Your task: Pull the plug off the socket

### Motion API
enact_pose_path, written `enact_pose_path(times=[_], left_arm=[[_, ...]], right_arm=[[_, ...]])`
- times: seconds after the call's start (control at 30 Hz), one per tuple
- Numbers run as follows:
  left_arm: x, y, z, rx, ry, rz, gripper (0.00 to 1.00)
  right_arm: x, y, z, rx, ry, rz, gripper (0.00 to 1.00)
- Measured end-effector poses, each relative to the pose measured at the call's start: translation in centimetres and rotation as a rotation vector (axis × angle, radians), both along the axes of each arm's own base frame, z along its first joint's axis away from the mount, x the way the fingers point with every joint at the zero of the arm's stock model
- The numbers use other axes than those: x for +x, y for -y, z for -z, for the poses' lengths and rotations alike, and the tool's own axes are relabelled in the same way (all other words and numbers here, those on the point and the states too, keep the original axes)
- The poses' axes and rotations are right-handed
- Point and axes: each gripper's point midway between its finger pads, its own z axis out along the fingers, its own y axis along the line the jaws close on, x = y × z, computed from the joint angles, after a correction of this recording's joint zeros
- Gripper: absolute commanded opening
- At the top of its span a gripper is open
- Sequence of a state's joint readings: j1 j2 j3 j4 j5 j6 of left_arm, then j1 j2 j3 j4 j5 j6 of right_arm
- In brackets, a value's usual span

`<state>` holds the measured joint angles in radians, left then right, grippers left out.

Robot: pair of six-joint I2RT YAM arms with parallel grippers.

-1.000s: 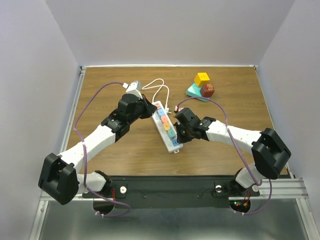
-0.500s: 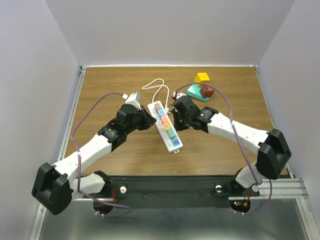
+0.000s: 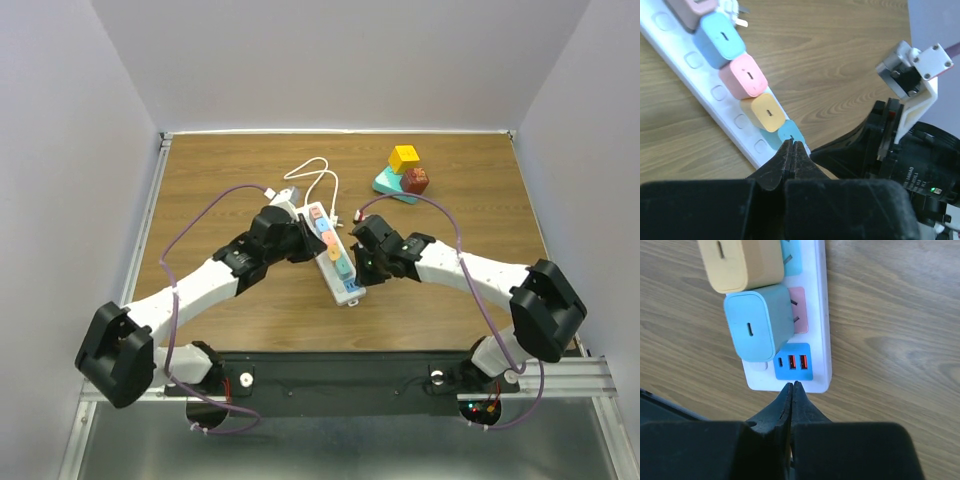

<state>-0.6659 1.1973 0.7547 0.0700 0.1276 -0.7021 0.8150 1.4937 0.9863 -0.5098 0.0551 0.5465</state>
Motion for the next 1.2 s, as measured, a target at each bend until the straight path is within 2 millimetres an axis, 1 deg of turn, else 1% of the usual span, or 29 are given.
enact_pose_path(times=[0.03,0.17,0.2,0.23,0.33,0.37,0.43,0.5,0.53,0.6,0.67,0.73,0.77,0.8,0.83,0.9,0.97,1.07,1.13,1.17,1.2], left_arm=[[-0.2,0.7,0.3,0.003,-0.013,0.017,0.0],[-1.3,2.7,1.0,0.004,-0.051,0.061,0.0],[-1.6,3.0,1.2,0.005,-0.061,0.066,0.0],[-2.0,3.4,1.3,0.005,-0.073,0.075,0.03],[-3.0,4.8,1.6,0.014,-0.103,0.095,0.21],[-3.2,5.2,1.7,0.014,-0.111,0.098,0.22],[-3.6,5.9,1.9,0.025,-0.126,0.103,0.3],[-3.7,5.9,2.5,0.054,-0.149,0.087,0.37],[-3.5,5.6,2.7,0.071,-0.153,0.066,0.4],[-2.8,4.7,3.0,0.108,-0.156,0.011,0.4],[-1.7,3.6,2.8,0.124,-0.154,-0.036,0.42],[0.2,2.0,2.2,0.129,-0.145,-0.104,0.43],[1.6,0.9,1.5,0.126,-0.132,-0.147,0.43],[2.4,0.2,0.9,0.119,-0.123,-0.173,0.43],[3.7,-0.9,-0.1,0.105,-0.106,-0.209,0.43],[5.2,-2.1,-2.1,0.081,-0.067,-0.243,0.43],[6.2,-3.0,-4.4,0.049,-0.021,-0.253,0.44],[7.1,-3.5,-6.8,0.022,0.038,-0.237,0.45],[7.9,-3.9,-7.5,0.007,0.056,-0.227,0.45],[8.4,-4.0,-7.6,0.001,0.062,-0.218,0.44],[9.1,-4.3,-7.4,-0.002,0.056,-0.212,0.44]], right_arm=[[0.0,-0.2,0.2,0.007,-0.004,0.0,0.0],[-0.9,-0.4,2.4,0.014,-0.065,0.002,0.0],[-1.0,-0.7,2.6,0.028,-0.075,0.003,0.0],[-0.9,-0.8,2.5,0.037,-0.072,0.004,0.01],[-0.7,-1.5,2.6,0.065,-0.071,0.013,0.0],[-0.6,-1.6,2.6,0.075,-0.068,0.013,0.0],[-0.6,-1.8,2.6,0.088,-0.068,0.021,0.0],[-0.5,-1.9,2.6,0.098,-0.07,0.036,0.0],[-0.4,-2.0,2.6,0.104,-0.069,0.042,0.01],[-0.3,-2.2,2.6,0.116,-0.065,0.046,0.0],[-0.3,-2.2,2.6,0.123,-0.065,0.052,0.0],[-0.5,-2.3,2.6,0.131,-0.066,0.05,0.0],[-0.6,-2.2,2.5,0.134,-0.067,0.048,0.0],[-0.8,-2.1,2.4,0.133,-0.069,0.046,0.01],[-1.0,-2.0,2.3,0.132,-0.075,0.042,0.0],[-1.6,-1.8,1.7,0.137,-0.086,0.026,0.0],[-2.7,-1.9,0.4,0.163,-0.111,-0.018,0.0],[-4.2,-3.4,-1.9,0.244,-0.162,-0.121,0.0],[-4.9,-4.7,-3.7,0.306,-0.19,-0.196,0.0],[-4.9,-5.2,-4.4,0.323,-0.191,-0.22,0.0],[-4.9,-5.4,-4.8,0.331,-0.192,-0.236,0.0]])
